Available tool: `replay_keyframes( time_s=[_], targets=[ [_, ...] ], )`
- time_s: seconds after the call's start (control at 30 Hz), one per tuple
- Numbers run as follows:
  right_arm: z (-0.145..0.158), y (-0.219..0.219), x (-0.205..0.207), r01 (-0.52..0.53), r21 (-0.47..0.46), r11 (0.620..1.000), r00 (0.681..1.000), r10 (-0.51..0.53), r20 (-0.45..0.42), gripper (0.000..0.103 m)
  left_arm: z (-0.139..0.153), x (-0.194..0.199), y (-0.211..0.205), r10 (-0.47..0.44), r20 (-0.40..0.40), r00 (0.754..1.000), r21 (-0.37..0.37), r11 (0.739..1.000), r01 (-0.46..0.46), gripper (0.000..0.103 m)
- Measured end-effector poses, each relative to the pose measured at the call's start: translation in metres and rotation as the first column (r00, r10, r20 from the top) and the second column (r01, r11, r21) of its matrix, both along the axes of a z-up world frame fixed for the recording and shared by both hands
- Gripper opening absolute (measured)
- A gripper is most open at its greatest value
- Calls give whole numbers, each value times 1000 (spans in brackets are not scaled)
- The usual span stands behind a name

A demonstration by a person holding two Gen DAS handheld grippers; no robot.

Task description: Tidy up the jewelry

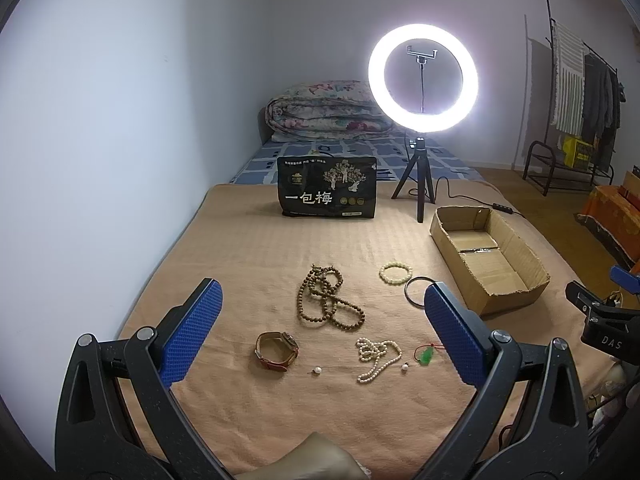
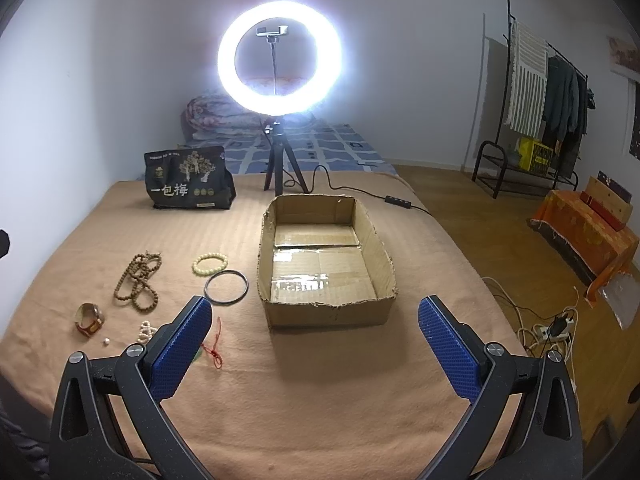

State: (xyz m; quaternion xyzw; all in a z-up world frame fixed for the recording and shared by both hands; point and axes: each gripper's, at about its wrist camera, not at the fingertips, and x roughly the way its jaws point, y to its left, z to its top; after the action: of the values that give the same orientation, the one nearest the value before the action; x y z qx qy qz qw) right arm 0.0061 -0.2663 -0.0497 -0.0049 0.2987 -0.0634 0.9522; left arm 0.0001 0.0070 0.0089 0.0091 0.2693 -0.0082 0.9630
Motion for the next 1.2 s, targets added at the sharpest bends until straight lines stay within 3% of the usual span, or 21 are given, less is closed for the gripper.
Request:
replay_keyframes(
  time_s=[1.2],
  targets=[
    [2, 1, 0, -14, 11, 1000, 1000, 14, 3, 103, -4, -1, -10, -1, 2, 1000, 9, 1000, 1, 103]
  ],
)
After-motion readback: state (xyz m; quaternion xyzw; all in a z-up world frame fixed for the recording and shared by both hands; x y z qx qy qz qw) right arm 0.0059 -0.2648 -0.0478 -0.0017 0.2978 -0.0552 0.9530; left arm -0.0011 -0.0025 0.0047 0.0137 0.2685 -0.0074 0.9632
